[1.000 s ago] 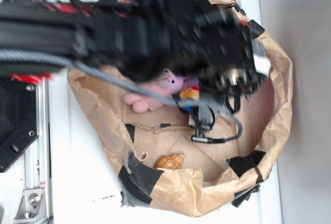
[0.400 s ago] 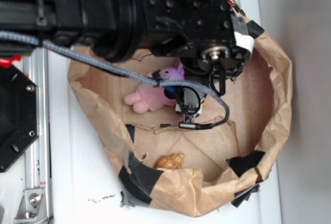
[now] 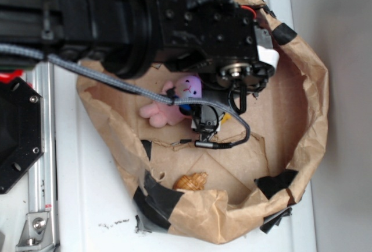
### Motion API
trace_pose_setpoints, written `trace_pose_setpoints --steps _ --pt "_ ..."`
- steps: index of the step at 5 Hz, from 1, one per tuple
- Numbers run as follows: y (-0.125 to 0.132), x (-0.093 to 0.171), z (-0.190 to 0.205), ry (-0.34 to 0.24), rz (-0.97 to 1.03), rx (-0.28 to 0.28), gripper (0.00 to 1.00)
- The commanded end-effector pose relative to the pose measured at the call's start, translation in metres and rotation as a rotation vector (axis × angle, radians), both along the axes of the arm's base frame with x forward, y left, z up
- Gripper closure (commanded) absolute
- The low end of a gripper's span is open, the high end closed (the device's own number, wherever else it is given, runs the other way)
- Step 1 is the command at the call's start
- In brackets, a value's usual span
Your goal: Grab the yellow duck.
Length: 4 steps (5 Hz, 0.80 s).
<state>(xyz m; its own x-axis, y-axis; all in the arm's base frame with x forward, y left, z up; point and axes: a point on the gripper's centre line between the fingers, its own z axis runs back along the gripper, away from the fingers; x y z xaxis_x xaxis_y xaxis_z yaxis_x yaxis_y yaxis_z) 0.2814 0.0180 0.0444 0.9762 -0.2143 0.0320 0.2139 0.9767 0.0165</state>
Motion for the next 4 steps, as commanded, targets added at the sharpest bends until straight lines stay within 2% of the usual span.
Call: trace_pose_setpoints --steps 1,2,4 --pt "0.002 0.008 0.017 -0.071 0.002 -0.004 0.00" --pt "0.003 0.008 0.030 -0.104 0.005 -0.022 0.00" --pt "0.006 0.023 0.021 -0.083 0.031 0.023 0.00"
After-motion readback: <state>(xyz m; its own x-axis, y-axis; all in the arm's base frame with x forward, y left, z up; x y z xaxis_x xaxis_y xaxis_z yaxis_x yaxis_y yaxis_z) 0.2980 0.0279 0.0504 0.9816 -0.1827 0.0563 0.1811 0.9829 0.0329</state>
